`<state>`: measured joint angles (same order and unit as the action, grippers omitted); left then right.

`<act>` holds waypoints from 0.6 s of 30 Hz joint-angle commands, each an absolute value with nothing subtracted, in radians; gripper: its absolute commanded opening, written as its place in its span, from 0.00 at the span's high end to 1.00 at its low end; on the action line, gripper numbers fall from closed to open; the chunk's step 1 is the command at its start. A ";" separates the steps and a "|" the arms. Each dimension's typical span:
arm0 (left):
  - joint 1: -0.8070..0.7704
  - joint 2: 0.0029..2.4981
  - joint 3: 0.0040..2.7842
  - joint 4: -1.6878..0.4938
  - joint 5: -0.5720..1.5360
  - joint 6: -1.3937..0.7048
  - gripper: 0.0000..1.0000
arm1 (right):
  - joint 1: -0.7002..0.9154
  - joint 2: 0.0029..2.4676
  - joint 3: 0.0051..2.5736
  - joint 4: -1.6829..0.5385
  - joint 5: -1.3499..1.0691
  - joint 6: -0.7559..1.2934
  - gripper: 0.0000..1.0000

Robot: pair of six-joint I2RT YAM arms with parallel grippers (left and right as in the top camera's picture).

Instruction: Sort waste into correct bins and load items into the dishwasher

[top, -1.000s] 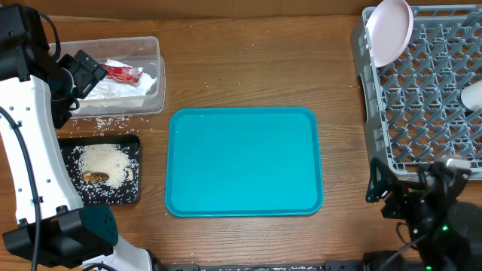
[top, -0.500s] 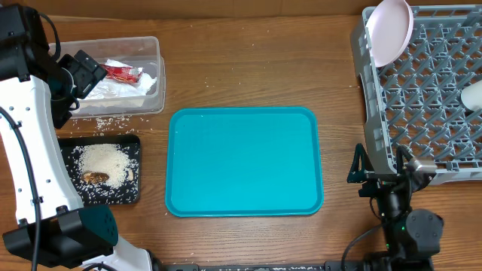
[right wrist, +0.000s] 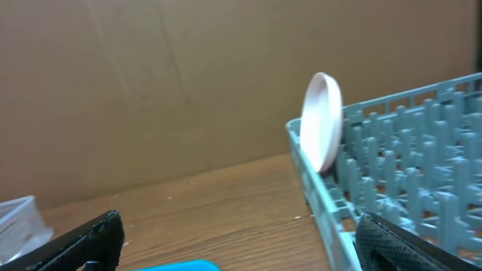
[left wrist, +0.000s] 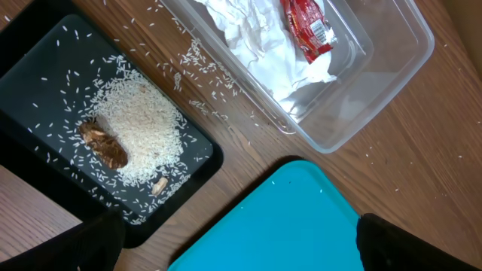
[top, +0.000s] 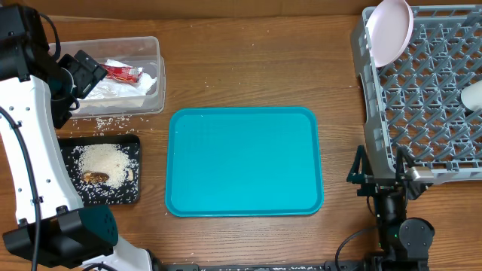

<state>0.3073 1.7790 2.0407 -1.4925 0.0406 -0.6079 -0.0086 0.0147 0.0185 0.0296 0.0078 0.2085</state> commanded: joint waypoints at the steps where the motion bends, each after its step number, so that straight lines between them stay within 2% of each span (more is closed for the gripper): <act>1: 0.300 1.793 2.043 -1.491 0.041 -0.617 0.00 | -0.060 0.003 0.008 0.016 0.021 0.205 0.00; 6: 0.300 1.793 2.043 -1.491 0.041 -0.617 0.00 | -0.089 0.003 0.008 -0.086 0.032 0.200 0.00; 18: 0.300 1.793 2.043 -1.491 0.041 -0.617 0.00 | -0.089 0.003 0.008 -0.084 0.026 0.052 0.00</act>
